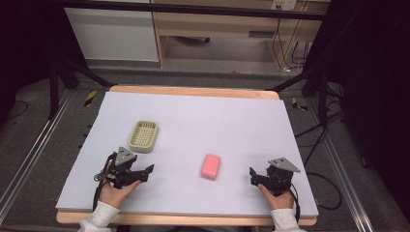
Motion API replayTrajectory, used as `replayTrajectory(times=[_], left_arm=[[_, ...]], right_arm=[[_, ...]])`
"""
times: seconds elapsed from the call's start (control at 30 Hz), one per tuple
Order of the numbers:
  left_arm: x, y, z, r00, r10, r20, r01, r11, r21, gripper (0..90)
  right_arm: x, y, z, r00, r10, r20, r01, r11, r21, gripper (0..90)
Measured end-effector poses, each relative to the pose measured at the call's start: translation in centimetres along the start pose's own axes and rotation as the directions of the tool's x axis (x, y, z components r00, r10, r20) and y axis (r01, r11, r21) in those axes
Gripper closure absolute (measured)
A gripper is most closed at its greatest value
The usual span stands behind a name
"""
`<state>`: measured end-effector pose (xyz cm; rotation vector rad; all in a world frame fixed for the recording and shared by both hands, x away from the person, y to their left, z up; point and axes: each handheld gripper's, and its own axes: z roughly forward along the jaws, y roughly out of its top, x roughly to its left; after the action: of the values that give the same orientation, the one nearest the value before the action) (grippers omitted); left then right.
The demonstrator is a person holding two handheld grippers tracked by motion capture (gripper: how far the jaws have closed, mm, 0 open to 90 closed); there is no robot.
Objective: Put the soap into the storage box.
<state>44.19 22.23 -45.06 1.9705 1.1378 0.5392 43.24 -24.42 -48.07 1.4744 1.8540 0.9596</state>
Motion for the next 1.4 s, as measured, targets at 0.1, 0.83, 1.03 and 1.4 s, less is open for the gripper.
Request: replayTrajectory(times=[0.1, 0.83, 1.03, 1.4], left_arm=[[-0.1, 0.2, 0.0, 1.0000, 0.002, 0.002, -0.002, 1.0000, -0.001, 25.0], [-2.6, 3.2, 0.7, 0.9971, 0.039, 0.064, -0.039, 0.9992, -0.012, 23.9], [-3.3, 4.1, 0.9, 0.9960, 0.045, 0.077, -0.044, 0.9990, -0.014, 23.9], [-4.9, 5.2, 2.1, 0.9932, 0.061, 0.100, -0.061, 0.9982, -0.004, 24.0]], right_arm=[[0.0, 0.0, 0.0, 1.0000, 0.001, -0.002, -0.001, 1.000, 0.001, 5.7], [0.0, 0.0, 0.0, 1.0000, 0.005, -0.004, -0.005, 1.000, -0.001, 5.6], [0.0, 0.0, 0.0, 1.0000, 0.003, -0.005, -0.003, 1.000, -0.001, 5.6], [0.0, 0.0, 0.0, 0.9999, 0.008, -0.008, -0.008, 1.000, 0.004, 5.6]])
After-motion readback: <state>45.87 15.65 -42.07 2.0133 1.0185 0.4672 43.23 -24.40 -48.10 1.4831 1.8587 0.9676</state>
